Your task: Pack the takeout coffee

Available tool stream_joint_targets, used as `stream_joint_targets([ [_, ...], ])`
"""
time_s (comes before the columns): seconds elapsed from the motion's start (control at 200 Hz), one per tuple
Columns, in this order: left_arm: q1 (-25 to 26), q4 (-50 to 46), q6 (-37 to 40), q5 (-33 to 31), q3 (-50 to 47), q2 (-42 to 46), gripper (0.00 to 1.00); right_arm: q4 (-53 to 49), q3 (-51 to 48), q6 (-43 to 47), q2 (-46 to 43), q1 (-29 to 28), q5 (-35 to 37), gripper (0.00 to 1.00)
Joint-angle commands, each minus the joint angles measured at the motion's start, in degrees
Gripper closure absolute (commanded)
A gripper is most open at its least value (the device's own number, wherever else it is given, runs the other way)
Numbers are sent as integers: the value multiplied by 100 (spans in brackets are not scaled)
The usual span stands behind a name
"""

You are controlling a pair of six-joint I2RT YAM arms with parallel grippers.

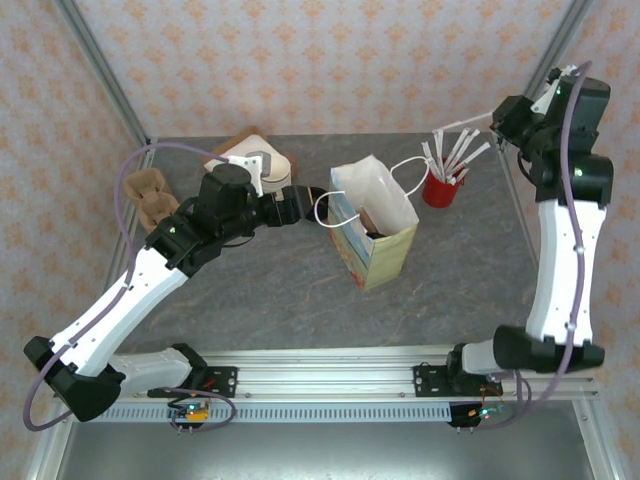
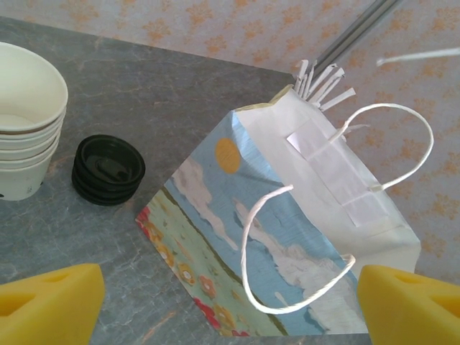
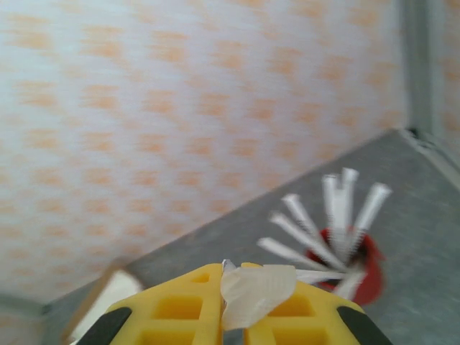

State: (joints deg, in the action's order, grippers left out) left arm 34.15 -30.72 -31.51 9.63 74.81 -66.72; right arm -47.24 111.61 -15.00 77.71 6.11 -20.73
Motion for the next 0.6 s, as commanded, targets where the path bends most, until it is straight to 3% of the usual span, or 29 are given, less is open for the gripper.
stream_joint_targets([
  [0.0,48,-178,213,-315,-95,123,9,180,-174,8,-657,-368,-416,86],
  [0.16,22,-222,212,-486,-159,192,9,-29,-316,221,-916,-1077,-769,86],
  [0.345,-35,-206,166,-653,-280,317,9,-616,-633,744,-925,-2011,-126,86],
  [0.596,-75,-259,137,-668,-290,331,9,-560,-1150,1088,-649,-2992,990,86],
])
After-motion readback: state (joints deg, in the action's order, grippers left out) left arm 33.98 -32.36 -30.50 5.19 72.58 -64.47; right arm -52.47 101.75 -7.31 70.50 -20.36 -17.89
